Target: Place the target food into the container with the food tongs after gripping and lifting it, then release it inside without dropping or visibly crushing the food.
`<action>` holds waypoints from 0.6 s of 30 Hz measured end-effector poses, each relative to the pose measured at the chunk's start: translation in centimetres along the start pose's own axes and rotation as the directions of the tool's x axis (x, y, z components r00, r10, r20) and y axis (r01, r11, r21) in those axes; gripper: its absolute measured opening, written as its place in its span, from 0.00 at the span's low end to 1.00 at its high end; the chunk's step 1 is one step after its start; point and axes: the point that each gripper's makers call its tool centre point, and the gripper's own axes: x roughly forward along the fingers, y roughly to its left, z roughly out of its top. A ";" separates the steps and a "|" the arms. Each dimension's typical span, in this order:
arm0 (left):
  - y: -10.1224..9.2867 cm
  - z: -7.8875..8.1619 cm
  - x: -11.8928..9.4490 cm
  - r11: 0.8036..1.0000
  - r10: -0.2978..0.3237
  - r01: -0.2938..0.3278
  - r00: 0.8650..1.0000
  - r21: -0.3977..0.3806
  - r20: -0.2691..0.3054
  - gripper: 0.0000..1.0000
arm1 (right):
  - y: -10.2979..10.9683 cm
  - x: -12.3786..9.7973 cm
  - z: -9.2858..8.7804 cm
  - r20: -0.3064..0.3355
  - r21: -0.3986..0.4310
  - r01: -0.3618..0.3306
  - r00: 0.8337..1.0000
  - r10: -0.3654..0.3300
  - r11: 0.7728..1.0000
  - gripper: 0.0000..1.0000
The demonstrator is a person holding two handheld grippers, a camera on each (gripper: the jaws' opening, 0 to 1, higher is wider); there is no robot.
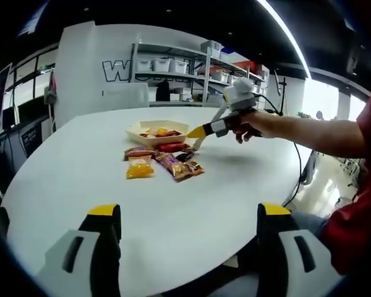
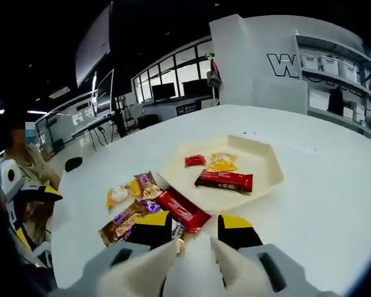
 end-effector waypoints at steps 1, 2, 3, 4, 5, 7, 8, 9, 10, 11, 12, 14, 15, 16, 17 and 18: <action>0.0 0.0 0.0 1.000 0.000 0.000 1.000 0.002 -0.001 0.89 | -0.1 -0.1 0.0 0.000 0.002 0.003 1.000 -0.003 1.000 0.24; 0.0 0.0 0.1 1.000 0.000 0.000 1.000 0.003 -0.001 0.88 | -0.4 -0.1 -0.1 -0.001 0.006 0.009 1.000 -0.009 1.000 0.24; -0.1 0.0 0.1 1.000 -0.002 0.002 1.000 0.002 -0.001 0.88 | -0.7 -0.3 -0.3 -0.003 0.008 0.014 1.000 -0.014 1.000 0.24; -0.1 0.0 0.1 1.000 -0.002 0.002 1.000 0.001 -0.001 0.88 | -0.8 -0.3 -0.3 -0.002 0.009 0.015 1.000 -0.015 1.000 0.24; -0.1 0.0 0.2 1.000 -0.002 0.002 1.000 0.002 -0.002 0.88 | -0.8 -0.4 -0.3 -0.001 0.010 0.018 1.000 -0.018 1.000 0.24; -0.2 0.0 0.2 1.000 -0.004 0.004 1.000 0.005 -0.003 0.88 | -1.0 -0.4 -0.2 -0.002 0.002 0.026 1.000 -0.026 1.000 0.24; -0.2 0.1 0.2 1.000 -0.005 0.005 1.000 0.007 -0.003 0.88 | -1.0 -0.4 -0.2 -0.002 0.003 0.026 1.000 -0.026 1.000 0.24; -0.2 0.1 0.2 1.000 -0.005 0.005 1.000 0.008 -0.003 0.88 | -1.1 -0.4 -0.2 -0.002 0.002 0.027 1.000 -0.027 1.000 0.24; -0.2 0.1 0.2 1.000 -0.005 0.005 1.000 0.008 -0.003 0.88 | -1.1 -0.4 -0.2 -0.001 0.002 0.027 1.000 -0.027 1.000 0.24; -0.2 0.1 0.2 1.000 -0.006 0.006 1.000 0.008 -0.003 0.88 | -1.1 -0.4 -0.1 0.000 0.002 0.027 1.000 -0.027 1.000 0.24; -0.2 0.1 0.2 1.000 -0.005 0.005 1.000 0.008 -0.004 0.88 | -1.0 -0.4 0.1 0.005 0.004 0.023 1.000 -0.023 1.000 0.24; -0.2 0.1 0.2 1.000 -0.004 0.004 1.000 0.007 -0.006 0.88 | -0.4 -0.4 0.5 0.019 -0.002 0.009 1.000 -0.009 1.000 0.25; -0.2 0.1 0.2 1.000 -0.004 0.004 1.000 0.007 -0.007 0.88 | -0.1 -0.3 0.6 0.020 -0.001 0.005 1.000 -0.005 1.000 0.25; -0.2 0.0 0.2 1.000 -0.005 0.005 1.000 0.009 -0.008 0.88 | 0.1 -0.3 0.7 0.022 -0.003 -0.001 1.000 0.001 1.000 0.25; -0.2 0.0 0.2 1.000 -0.005 0.005 1.000 0.011 -0.009 0.88 | 0.3 -0.1 0.7 0.023 -0.003 -0.006 1.000 0.006 1.000 0.25; -0.2 0.1 0.2 1.000 -0.005 0.005 1.000 0.012 -0.009 0.88 | 0.6 0.0 0.7 0.022 -0.001 -0.010 1.000 0.010 1.000 0.25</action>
